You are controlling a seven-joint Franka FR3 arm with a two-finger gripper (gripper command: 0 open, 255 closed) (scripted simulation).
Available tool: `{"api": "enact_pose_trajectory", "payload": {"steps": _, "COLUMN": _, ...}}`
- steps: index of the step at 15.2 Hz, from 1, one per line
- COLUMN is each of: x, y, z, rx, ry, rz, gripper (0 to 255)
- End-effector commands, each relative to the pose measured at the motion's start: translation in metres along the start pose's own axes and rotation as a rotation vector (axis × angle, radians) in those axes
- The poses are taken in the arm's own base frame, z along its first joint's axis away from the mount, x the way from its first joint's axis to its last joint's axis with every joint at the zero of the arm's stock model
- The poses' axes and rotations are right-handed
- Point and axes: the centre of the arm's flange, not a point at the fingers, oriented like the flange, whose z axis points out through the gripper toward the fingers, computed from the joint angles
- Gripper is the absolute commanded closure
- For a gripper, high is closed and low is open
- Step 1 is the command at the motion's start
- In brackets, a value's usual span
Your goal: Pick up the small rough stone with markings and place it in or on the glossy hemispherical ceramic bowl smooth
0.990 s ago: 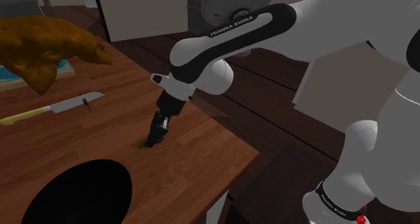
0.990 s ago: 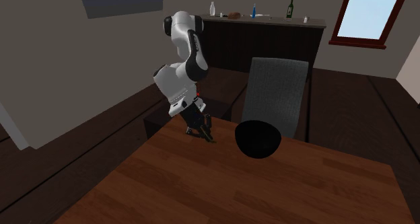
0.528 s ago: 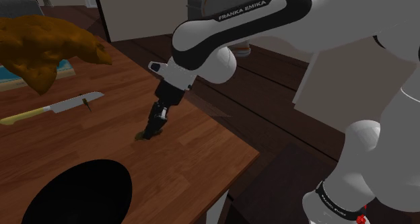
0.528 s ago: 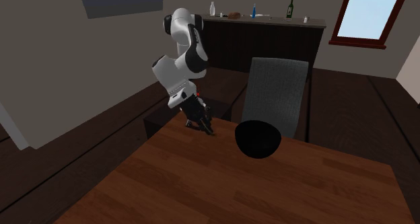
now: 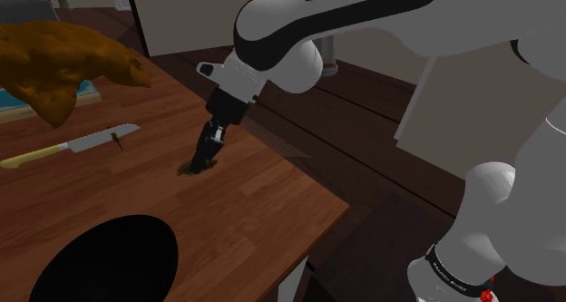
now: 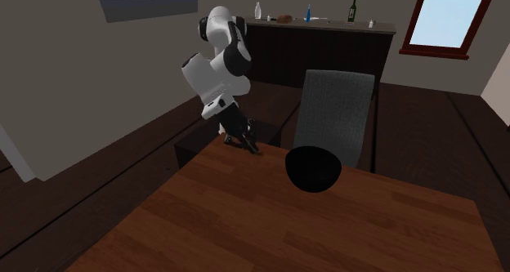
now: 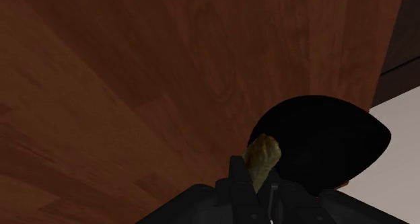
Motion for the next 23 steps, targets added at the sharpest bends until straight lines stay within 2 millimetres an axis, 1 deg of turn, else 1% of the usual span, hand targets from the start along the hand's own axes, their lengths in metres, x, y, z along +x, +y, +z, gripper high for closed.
{"api": "enact_pose_trajectory", "payload": {"steps": 1, "x": 0.005, "y": -0.004, "z": -0.009, "rx": 0.0, "ry": 0.0, "rz": 0.0, "gripper": 255}}
{"api": "enact_pose_trajectory", "payload": {"steps": 7, "x": 0.022, "y": -0.013, "z": -0.033, "rx": 0.0, "ry": 0.0, "rz": 0.0, "gripper": 255}}
{"api": "enact_pose_trajectory", "payload": {"steps": 8, "x": 0.023, "y": -0.014, "z": -0.034, "rx": 0.0, "ry": 0.0, "rz": 0.0, "gripper": 255}}
{"api": "enact_pose_trajectory", "payload": {"steps": 22, "x": 0.109, "y": -0.141, "z": 0.068, "rx": 0.0, "ry": 0.0, "rz": 0.0, "gripper": 255}}
{"api": "enact_pose_trajectory", "payload": {"steps": 23, "x": 0.118, "y": -0.153, "z": 0.078, "rx": 0.0, "ry": 0.0, "rz": 0.0, "gripper": 255}}
